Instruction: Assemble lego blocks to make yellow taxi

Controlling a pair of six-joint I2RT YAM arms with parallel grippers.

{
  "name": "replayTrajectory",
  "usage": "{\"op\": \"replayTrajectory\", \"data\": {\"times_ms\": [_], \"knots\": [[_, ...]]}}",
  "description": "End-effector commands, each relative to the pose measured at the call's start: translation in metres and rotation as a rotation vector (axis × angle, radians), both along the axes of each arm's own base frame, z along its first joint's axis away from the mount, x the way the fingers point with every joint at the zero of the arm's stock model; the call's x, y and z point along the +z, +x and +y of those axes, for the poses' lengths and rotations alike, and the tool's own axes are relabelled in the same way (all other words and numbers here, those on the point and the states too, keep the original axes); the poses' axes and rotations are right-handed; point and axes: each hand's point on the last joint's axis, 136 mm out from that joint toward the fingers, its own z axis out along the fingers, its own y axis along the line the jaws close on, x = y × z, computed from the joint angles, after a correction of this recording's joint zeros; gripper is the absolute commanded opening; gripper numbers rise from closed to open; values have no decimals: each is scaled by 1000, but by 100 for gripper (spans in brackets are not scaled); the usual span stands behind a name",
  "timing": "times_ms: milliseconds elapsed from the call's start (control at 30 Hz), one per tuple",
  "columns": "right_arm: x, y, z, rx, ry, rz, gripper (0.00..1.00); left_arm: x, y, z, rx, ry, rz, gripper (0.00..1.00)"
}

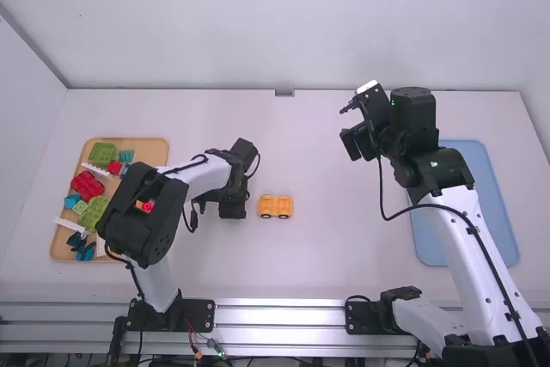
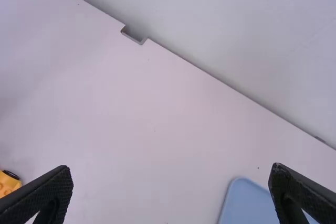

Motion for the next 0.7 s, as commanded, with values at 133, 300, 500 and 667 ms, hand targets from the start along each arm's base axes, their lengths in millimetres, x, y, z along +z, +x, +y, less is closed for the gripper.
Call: {"op": "replayTrajectory", "data": {"times_ms": [133, 300, 500, 667], "knots": [[19, -1, 2, 7, 15, -41, 99, 2, 1, 8, -43, 7, 30, 98], [19, -1, 1, 5, 14, -42, 99, 33, 14, 9, -241, -22, 54, 100], [19, -1, 1, 5, 15, -42, 99, 81, 53, 27, -748, 87, -23, 99], [20, 0, 2, 5, 14, -47, 99, 125, 104, 36, -1548, 338, -117, 99]]}}
